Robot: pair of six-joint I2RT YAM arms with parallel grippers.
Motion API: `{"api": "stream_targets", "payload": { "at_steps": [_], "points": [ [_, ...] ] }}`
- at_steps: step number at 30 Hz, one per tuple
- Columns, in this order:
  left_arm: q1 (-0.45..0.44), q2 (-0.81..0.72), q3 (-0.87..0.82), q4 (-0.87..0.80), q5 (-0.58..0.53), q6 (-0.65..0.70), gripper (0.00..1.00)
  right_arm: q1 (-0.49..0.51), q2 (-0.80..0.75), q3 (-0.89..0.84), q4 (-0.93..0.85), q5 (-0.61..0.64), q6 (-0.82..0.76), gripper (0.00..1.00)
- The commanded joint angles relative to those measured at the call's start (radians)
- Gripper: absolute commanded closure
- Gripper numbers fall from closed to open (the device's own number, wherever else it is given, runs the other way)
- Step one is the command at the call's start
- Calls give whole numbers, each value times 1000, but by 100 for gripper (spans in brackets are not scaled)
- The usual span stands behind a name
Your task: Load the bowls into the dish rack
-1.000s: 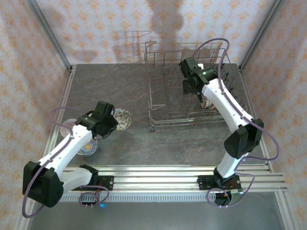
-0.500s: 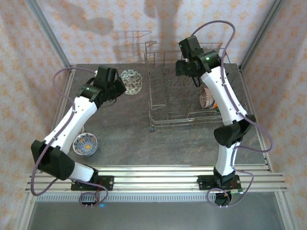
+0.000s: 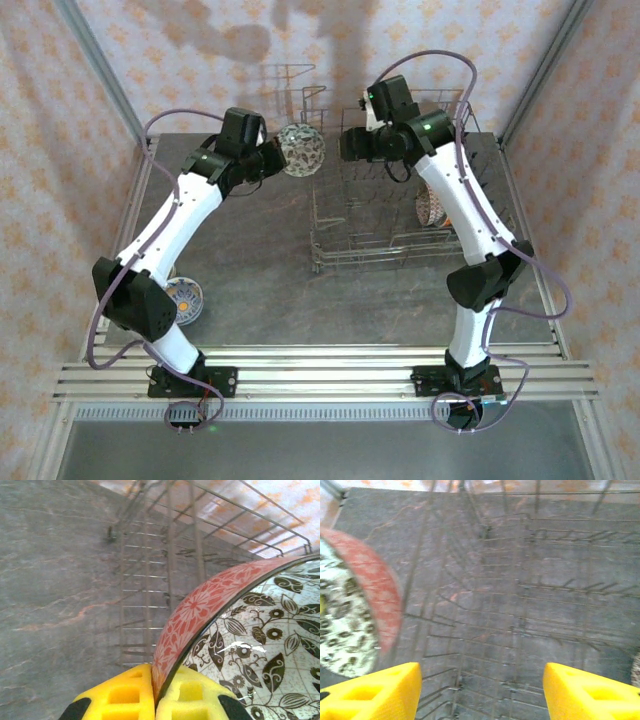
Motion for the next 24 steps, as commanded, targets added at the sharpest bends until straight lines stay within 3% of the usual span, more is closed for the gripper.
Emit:
{"api": "stream_targets", "payload": {
  "at_steps": [1, 9, 17, 24],
  "points": [
    [-35, 22, 83, 46, 29, 35, 100, 13, -17, 18, 44, -60, -29, 38],
    [-86, 70, 153, 16, 2, 51, 100, 15, -5, 2, 82, 23, -8, 49],
    [-107, 64, 143, 12, -16, 53, 100, 15, -9, -37, 105, 18, 24, 66],
    [-115, 54, 127, 19, -15, 51, 100, 15, -24, -80, 114, 29, 38, 74]
  ]
}}
